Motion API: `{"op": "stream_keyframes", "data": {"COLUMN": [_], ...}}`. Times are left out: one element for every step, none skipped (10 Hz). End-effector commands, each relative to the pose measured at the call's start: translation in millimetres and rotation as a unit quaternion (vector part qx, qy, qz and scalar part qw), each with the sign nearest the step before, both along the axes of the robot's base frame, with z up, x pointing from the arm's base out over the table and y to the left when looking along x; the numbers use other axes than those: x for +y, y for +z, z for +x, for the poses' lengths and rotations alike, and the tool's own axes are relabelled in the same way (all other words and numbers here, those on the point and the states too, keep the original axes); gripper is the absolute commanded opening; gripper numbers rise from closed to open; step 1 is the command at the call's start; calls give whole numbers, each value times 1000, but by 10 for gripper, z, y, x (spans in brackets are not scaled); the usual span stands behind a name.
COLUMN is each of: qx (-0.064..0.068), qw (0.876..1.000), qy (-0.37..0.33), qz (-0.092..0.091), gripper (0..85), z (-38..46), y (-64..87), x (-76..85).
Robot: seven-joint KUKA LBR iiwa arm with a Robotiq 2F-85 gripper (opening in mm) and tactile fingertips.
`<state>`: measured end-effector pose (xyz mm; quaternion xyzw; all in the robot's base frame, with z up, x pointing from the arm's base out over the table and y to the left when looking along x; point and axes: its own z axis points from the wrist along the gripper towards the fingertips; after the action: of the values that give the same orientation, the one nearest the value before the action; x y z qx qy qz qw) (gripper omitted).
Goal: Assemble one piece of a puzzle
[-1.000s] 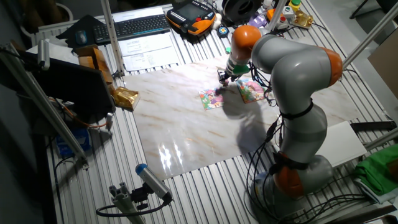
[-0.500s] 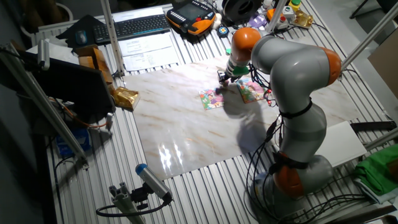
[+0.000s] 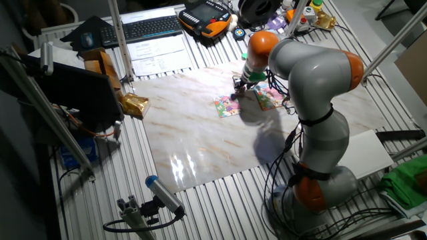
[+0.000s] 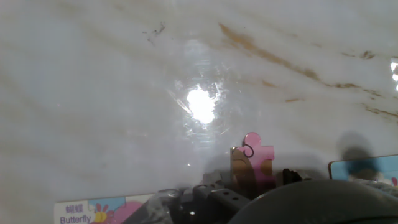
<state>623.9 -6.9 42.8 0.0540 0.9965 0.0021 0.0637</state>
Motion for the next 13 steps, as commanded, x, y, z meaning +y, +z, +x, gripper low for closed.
{"op": "stream_keyframes", "data": {"qx": [0, 0, 0, 1, 1, 1, 1, 2, 2, 2, 2, 3, 3], "qw": [1000, 1000, 1000, 1000, 1000, 1000, 1000, 1000, 1000, 1000, 1000, 1000, 1000], "qy": [0, 0, 0, 0, 0, 0, 0, -1, -1, -1, -1, -2, -2], "qz": [0, 0, 0, 2, 3, 4, 4, 5, 6, 7, 7, 6, 6], "gripper": [537, 533, 530, 527, 523, 517, 513, 510, 503, 493, 483, 477, 470], "z": [7, 16, 18, 19, 19, 20, 19, 19, 19, 17, 16, 15, 15], "y": [-8, -6, -8, -17, -29, -30, -31, -36, -42, -47, -47, -46, -46], "x": [-4, -2, -2, -2, -3, -3, -5, -7, -7, -9, -11, -15, -17]}}
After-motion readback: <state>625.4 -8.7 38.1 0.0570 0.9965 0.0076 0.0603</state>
